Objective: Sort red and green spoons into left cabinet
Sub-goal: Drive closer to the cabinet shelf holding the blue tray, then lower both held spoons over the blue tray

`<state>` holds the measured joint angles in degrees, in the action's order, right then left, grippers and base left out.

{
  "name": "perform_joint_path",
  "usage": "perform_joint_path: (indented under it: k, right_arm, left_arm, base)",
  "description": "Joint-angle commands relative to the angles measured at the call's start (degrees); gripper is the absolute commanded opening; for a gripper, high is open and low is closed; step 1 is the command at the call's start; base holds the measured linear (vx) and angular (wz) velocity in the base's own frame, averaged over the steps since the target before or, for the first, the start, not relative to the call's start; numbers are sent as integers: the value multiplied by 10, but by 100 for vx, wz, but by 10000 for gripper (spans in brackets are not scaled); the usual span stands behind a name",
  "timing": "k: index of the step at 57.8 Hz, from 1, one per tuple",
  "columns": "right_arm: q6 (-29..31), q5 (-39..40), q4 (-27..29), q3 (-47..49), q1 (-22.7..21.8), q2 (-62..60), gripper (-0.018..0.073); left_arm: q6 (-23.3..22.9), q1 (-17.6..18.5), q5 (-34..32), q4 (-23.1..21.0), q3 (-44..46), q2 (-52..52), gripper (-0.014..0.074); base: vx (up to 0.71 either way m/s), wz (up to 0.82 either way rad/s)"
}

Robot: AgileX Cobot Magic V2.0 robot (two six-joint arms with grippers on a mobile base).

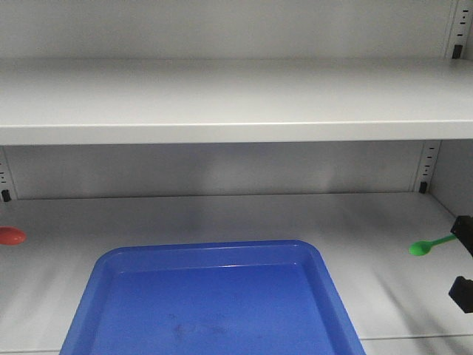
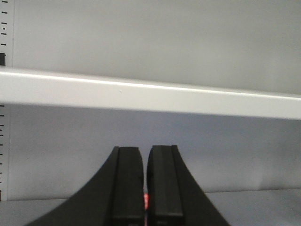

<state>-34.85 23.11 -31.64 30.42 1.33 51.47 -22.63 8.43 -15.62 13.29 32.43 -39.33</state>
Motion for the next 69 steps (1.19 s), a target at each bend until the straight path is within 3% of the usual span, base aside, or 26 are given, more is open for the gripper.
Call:
perform_joint_path:
  k: [1, 5, 10, 18, 24, 30, 34, 39, 44, 53, 61, 69]
  right_arm:
    - [0, 79, -43, 21, 0, 8, -1]
    - [-15, 124, -100, 21, 0, 29, -1]
    - [-69, 165, -132, 21, 0, 50, -1]
    - [-145, 205, -165, 27, 0, 82, -1]
    - [-190, 242, -211, 49, 0, 109, 1]
    - [-238, 267, -271, 82, 0, 142, 4]
    - [-269, 278, -302, 100, 2, 165, 11]
    - [-311, 269, -338, 119, 22, 196, 32]
    - [-315, 245, -353, 131, 52, 218, 70]
    - [-309, 156, -356, 147, 109, 247, 193]
    - [-305, 94, -353, 149, 145, 250, 351]
    - [-305, 92, -353, 149, 149, 250, 494]
  left_arm:
    - [-25, 3, -46, -4, 21, -20, -6]
    - [-55, 3, -56, -3, 21, -45, -6]
    - [-95, 13, -90, 4, 21, -70, -6]
    - [-154, 47, -157, 105, 21, -114, -6]
    - [-234, 71, -202, 186, 21, -156, -6]
    - [-301, 88, -241, 229, 21, -209, -6]
    - [-319, 97, -268, 242, 21, -241, -6]
    - [-319, 107, -314, 246, 21, -275, -6]
    - [-319, 110, -354, 246, 21, -298, 1]
    - [-316, 110, -345, 246, 21, -310, 65]
    - [-308, 110, -328, 246, 21, -310, 205]
    - [-246, 110, -300, 246, 21, -310, 414]
  base:
    - [0, 0]
    - [0, 0]
    - [0, 0]
    - [0, 0]
    - [0, 0]
    - [0, 0]
    - [0, 0]
    - [0, 0]
    - [0, 0]
    - [0, 0]
    - [0, 0]
    - [0, 0]
